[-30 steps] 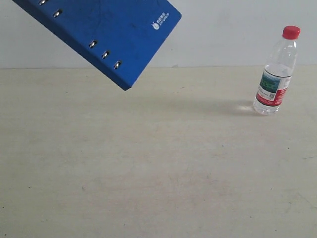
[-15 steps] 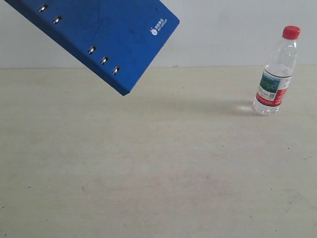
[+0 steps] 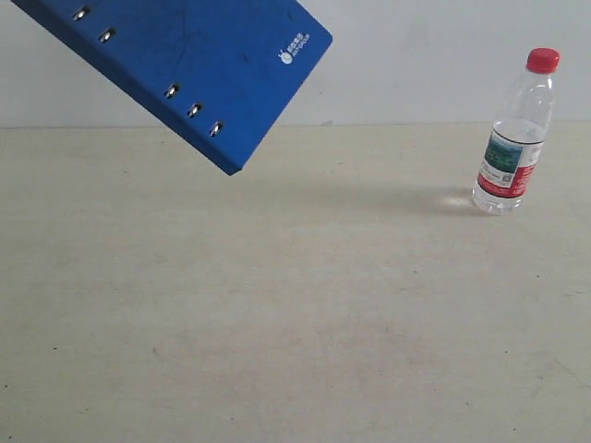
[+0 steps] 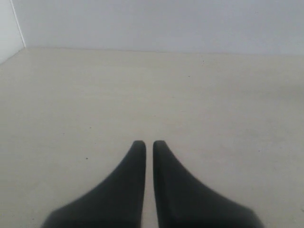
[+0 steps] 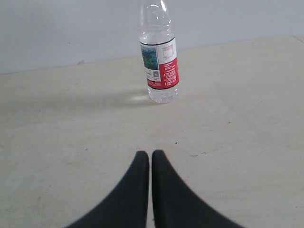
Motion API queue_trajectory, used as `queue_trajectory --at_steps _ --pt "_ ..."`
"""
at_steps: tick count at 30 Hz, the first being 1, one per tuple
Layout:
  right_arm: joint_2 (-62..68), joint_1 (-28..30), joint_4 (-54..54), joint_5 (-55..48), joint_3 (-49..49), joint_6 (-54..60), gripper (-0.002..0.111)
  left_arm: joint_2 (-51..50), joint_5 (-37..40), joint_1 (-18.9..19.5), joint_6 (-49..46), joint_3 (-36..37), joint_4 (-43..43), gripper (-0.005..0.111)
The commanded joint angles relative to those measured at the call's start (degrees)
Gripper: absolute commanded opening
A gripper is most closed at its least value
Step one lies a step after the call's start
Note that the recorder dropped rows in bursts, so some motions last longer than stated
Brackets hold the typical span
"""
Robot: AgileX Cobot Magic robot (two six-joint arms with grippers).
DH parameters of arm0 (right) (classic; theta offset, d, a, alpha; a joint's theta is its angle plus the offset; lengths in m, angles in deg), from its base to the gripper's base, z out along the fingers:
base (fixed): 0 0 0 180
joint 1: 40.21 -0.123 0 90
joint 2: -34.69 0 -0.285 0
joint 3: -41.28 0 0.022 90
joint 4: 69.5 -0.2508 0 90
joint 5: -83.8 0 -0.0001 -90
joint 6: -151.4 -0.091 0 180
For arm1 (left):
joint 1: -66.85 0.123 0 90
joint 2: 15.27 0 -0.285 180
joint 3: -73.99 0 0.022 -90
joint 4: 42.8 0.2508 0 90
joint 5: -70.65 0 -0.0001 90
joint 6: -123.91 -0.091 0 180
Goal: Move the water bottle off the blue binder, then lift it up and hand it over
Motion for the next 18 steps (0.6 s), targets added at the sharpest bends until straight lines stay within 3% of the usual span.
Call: queue_trajectory --at_steps 1,18 --pt "-0.2 0.3 0.0 0.4 -0.1 0.1 0.0 0.1 -1.7 0.1 -2.3 0.1 -1.9 0.005" --pt "-0.2 0.3 0.0 0.3 -0.1 0.1 0.0 0.1 -2.5 0.1 -2.3 0.1 -1.9 0.005"
